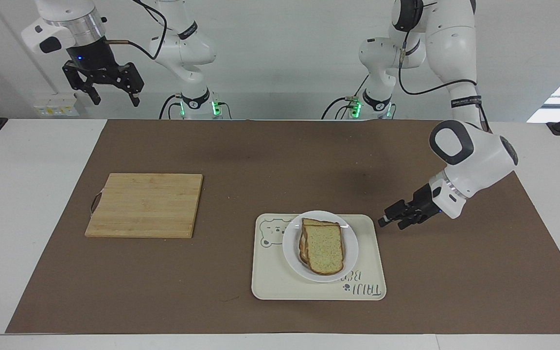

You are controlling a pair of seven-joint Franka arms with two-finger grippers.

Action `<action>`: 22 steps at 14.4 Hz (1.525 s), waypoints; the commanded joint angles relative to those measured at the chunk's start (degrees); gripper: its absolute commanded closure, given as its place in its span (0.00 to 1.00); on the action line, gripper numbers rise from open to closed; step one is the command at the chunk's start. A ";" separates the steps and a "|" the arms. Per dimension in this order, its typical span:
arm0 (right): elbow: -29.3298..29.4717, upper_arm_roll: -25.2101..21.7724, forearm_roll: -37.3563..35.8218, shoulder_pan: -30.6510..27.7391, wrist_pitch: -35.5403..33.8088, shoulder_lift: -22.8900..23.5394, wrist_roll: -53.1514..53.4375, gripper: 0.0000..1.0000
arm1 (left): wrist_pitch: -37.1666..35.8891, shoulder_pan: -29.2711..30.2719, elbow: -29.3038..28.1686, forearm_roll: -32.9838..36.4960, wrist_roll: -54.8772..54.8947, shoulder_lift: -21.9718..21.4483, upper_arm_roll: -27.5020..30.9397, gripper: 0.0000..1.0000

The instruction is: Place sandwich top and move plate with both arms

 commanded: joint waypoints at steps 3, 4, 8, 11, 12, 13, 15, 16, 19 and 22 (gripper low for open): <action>-0.51 0.43 0.56 -0.93 -0.07 -0.43 -2.48 0.00 | -7.01 0.77 -0.21 18.04 -2.53 -7.11 2.80 0.00; -0.51 0.43 0.57 -0.93 -0.07 -0.43 -2.91 0.00 | -8.68 0.69 -0.21 22.00 -3.76 -9.04 3.67 0.00; -0.51 0.43 1.09 -0.93 -0.07 -0.43 -4.85 0.00 | -15.27 0.68 0.66 29.94 -5.97 -15.20 3.94 0.00; 0.02 0.51 0.39 -0.84 -0.25 0.09 -4.85 0.00 | -25.71 0.07 8.46 33.98 -5.80 -15.91 3.59 0.00; -0.33 0.60 0.39 -0.84 -0.25 -0.17 -4.85 0.00 | -29.05 -0.19 11.01 34.34 -5.71 -15.83 3.50 0.00; -0.51 0.52 0.39 -0.49 -0.07 -0.26 -4.85 0.00 | -31.87 -0.28 12.43 34.34 -5.71 -15.82 3.33 0.00; -0.51 0.60 0.39 -0.49 0.02 -0.26 -4.76 0.00 | -34.53 -0.37 12.97 34.52 -5.88 -16.52 3.06 0.00; -0.51 0.60 0.39 -0.49 0.02 -0.26 -4.85 0.00 | -34.36 -0.37 12.88 34.34 -5.97 -17.14 2.80 0.00; -0.60 0.52 0.30 -0.49 0.02 -0.34 -4.85 0.00 | -34.53 -0.11 12.44 33.46 -5.71 -17.76 2.71 0.00; -0.60 0.51 0.30 -0.49 0.02 -0.34 -4.85 0.00 | -35.67 -0.11 12.27 33.46 -6.14 -17.93 2.71 0.00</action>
